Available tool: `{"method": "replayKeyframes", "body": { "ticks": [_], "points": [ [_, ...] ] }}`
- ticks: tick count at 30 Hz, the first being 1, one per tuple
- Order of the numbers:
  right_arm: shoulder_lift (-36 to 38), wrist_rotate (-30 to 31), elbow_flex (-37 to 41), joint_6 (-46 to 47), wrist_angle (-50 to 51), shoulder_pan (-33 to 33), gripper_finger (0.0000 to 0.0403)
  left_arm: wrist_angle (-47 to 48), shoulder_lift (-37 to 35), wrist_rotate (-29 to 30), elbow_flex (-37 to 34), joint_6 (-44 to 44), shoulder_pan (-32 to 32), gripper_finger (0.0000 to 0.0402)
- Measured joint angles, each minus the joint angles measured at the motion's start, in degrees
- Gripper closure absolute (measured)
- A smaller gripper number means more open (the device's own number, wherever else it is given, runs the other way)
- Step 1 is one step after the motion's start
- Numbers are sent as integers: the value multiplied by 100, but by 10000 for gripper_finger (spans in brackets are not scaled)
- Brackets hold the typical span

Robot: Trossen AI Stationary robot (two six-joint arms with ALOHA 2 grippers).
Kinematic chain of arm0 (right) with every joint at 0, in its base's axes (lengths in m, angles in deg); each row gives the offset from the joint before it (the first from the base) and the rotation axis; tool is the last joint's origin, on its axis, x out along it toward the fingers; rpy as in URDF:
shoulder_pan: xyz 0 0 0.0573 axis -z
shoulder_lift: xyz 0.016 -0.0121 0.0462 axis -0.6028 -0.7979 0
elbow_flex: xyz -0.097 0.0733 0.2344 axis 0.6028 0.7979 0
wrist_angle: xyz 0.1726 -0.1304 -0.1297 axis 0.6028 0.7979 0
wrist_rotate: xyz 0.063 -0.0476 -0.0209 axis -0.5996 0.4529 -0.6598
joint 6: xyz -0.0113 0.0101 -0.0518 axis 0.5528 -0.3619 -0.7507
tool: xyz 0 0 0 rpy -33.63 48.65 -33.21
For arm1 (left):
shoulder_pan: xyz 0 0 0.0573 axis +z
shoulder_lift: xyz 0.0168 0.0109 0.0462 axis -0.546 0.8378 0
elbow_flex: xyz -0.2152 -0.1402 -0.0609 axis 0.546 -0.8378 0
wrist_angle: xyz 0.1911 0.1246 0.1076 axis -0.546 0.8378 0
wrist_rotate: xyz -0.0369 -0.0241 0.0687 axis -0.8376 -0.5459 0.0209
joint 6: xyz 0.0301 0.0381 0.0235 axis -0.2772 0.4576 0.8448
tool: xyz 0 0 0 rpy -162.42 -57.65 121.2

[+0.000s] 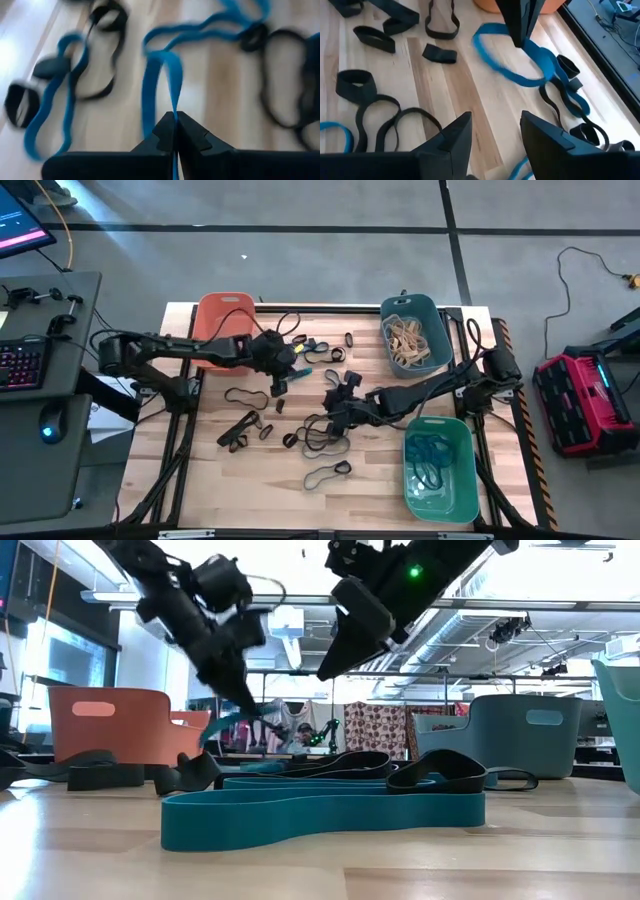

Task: Sort rubber bands into baskets
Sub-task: Put the blue rubber band into the green bin

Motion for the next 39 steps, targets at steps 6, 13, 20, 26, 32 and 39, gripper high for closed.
{"method": "replayKeyframes", "body": {
  "ticks": [6, 13, 20, 26, 32, 39],
  "points": [
    [0, -1, -2, -152, -229, 0, 235, -497, -306, -169, 2, -208, -587, 401],
    [0, 279, -2, -568, -471, 0, 194, -1114, -424, -245, 7, -365, -1132, 402],
    [0, 851, -2, -1335, -1069, 0, 187, -1227, -422, -242, 11, -495, -1463, 401],
    [0, 1055, -2, -1717, -1195, -2, 187, -1268, -422, -242, 11, -507, -1540, 401],
    [0, 1051, -2, -1696, -1113, -142, 187, -1294, -422, -196, 11, -569, -1517, 401],
    [0, 1678, -2, -1461, -800, -529, 187, -1294, -422, -189, 11, -710, -1431, 401]
  ]
}}
